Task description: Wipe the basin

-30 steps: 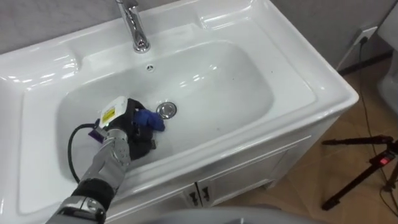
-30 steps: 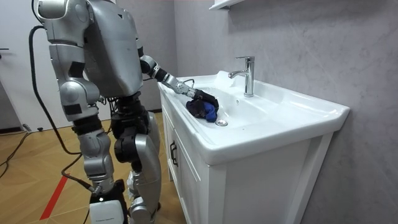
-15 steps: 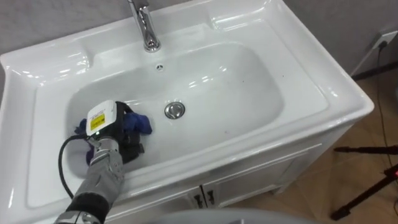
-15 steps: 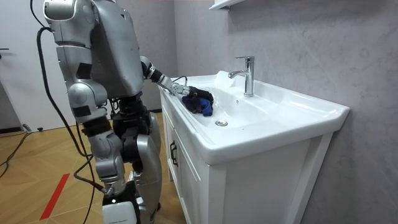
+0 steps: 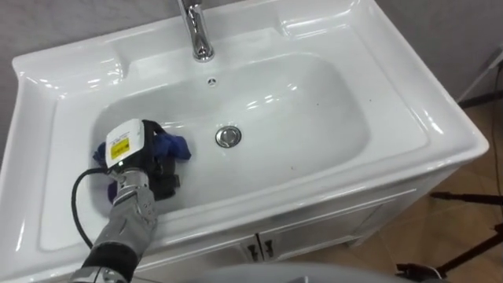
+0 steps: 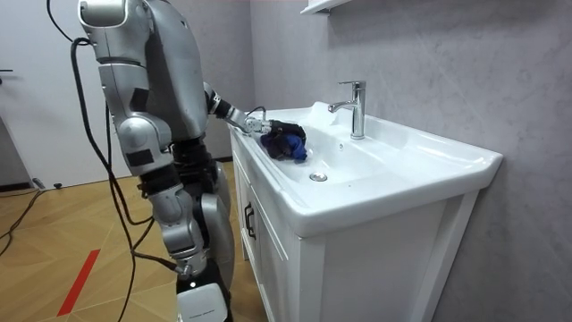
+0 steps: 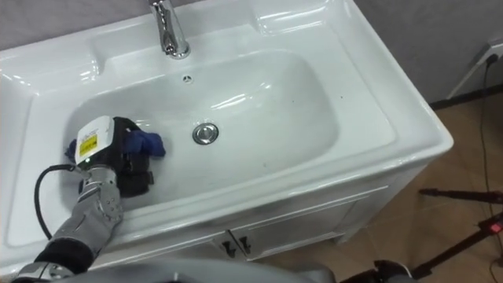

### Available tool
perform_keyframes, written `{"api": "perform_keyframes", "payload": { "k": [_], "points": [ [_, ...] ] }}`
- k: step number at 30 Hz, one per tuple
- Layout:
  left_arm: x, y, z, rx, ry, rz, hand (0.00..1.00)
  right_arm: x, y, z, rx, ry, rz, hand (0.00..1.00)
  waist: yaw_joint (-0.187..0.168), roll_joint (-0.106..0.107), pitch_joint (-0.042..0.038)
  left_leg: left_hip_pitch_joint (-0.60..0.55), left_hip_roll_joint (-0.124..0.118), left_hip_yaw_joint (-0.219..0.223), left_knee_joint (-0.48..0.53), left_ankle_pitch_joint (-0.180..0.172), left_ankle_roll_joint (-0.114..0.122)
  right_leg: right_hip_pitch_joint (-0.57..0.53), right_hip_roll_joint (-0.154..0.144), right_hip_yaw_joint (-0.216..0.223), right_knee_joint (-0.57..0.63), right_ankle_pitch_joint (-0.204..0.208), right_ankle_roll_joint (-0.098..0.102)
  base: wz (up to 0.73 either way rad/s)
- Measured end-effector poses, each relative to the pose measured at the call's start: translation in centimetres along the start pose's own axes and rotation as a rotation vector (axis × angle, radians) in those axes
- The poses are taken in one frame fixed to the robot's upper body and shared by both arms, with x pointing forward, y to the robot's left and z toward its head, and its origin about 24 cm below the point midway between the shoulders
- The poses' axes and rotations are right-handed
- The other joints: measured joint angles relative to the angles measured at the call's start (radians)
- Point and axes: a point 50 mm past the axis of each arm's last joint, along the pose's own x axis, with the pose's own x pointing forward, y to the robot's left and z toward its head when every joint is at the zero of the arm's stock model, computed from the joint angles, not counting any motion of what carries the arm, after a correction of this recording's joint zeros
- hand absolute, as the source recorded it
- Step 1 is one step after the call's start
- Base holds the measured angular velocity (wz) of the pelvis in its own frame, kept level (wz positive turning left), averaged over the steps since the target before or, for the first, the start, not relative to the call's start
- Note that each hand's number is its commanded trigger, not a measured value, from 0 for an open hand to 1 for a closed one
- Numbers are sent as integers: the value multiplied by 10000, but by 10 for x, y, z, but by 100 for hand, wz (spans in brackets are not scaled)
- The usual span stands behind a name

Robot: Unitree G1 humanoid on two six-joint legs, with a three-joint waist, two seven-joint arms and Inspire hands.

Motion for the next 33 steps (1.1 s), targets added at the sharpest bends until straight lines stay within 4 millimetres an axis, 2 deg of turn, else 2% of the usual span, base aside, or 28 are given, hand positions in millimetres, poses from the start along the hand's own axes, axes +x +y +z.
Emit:
{"api": "perform_keyframes", "payload": {
  "k": [7, 10, 12, 14, 18, 28, 33],
  "points": [
    [9, 11, 2, -973, 173, 425, 100, 0, 0, -11, 90, 261, -130, 0, -81, 89, 2, -210, -31, -185, 61, 0, 1, -18, -32, -149, -126, 19, 25, 9],
    [15, 29, 7, -1077, -218, 1047, 100, 0, -1, -14, 302, 298, -325, 0, -128, 194, 54, -293, -47, -314, 63, 0, 1, -23, -54, -258, -143, 21, 23, 12],
    [20, 50, 14, -1253, -660, 1981, 100, 0, -1, -12, 482, 222, -378, 0, -98, 322, 95, -315, -53, -321, 60, 0, 1, -31, -58, -270, -145, 21, 23, 3],
    [22, 60, 16, -1346, -786, 2528, 100, 0, -1, -11, 689, 192, -368, 0, -68, 433, 44, -302, -54, -320, 40, 0, 1, -2, -60, -278, -150, 21, 23, 0],
    [24, 71, 14, -1513, -597, 3118, 100, 0, 0, -12, 1116, 164, -322, 0, -44, 534, 48, -167, -53, -309, 29, 0, 1, 99, -60, -286, -156, 20, 23, 0],
    [26, 92, 11, -1741, -319, 3999, 100, -1, 1, -18, 1028, 373, 17, 0, 43, 461, 91, -200, -80, -294, 46, 0, 2, -13, -89, -270, -140, 10, 40, 0],
    [25, 122, 21, -1704, -1070, 5251, 100, -1, 0, -22, 673, 500, -66, 0, 246, 495, 53, -371, -74, -317, 134, 1, 3, -82, -77, -263, -100, 14, 36, 0]
  ]
}}
